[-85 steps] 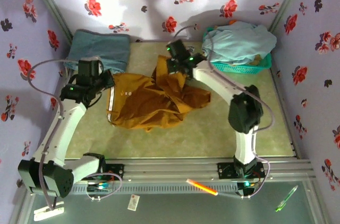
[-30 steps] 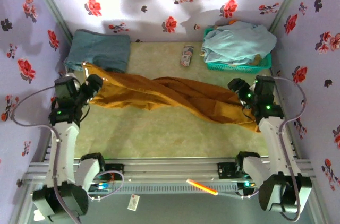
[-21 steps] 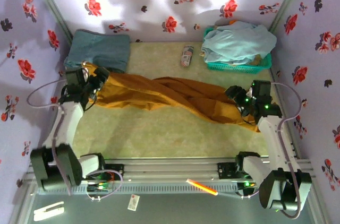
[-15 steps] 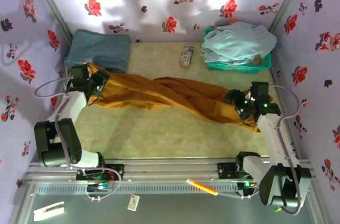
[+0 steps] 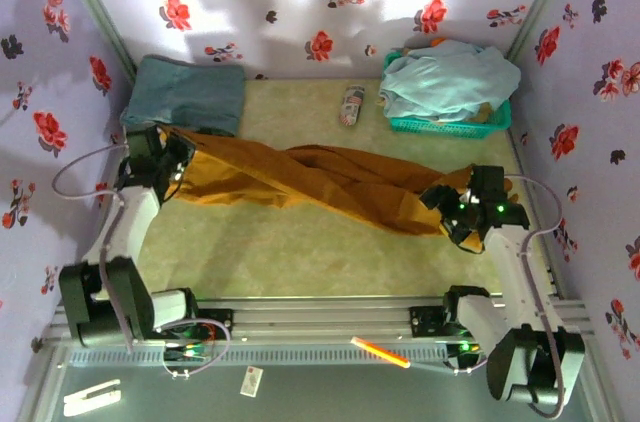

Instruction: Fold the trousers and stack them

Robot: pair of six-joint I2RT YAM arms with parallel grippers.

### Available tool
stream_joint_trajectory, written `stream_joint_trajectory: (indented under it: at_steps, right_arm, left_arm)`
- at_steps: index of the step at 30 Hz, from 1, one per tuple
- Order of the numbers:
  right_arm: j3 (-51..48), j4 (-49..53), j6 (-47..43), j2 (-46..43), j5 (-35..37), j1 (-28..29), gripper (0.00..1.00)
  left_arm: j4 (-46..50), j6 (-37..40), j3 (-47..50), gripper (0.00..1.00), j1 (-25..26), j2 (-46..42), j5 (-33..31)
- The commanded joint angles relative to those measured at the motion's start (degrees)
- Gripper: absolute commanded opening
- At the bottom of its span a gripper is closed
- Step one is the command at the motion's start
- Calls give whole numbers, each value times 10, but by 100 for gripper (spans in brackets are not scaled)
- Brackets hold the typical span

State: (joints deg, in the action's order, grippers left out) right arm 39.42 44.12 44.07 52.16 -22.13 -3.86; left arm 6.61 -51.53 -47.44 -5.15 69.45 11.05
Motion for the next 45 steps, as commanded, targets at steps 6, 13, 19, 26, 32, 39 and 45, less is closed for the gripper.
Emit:
stream_joint_trajectory:
  at_steps: [6,13,19,26,32,39,45]
  right_arm:
    - [-57,49,88,-65,-71,8,79]
    - [-136,-25,182,-91,-69,35,80]
    - [-154,-133,198,-11,-46,70,76]
    - [-159,-196,150,85,1,72,52]
    - [-77,-135,37,106,28,54,0]
    - [75,-116,-6,99,43,21,0]
    - [260,-97,-18,200,-14,-24,0]
  left_arm:
    - [94,8,8,0,3,-117,-27]
    - [162,1,16,0,4,-177,-14]
    - [239,-1,16,0,4,-242,-9]
    - [361,2,35,0,7,-344,17]
    - [414,11,14,0,7,-374,26]
    - [335,-10,-20,0,4,-288,23]
    - [330,22,-189,0,-2,-151,23]
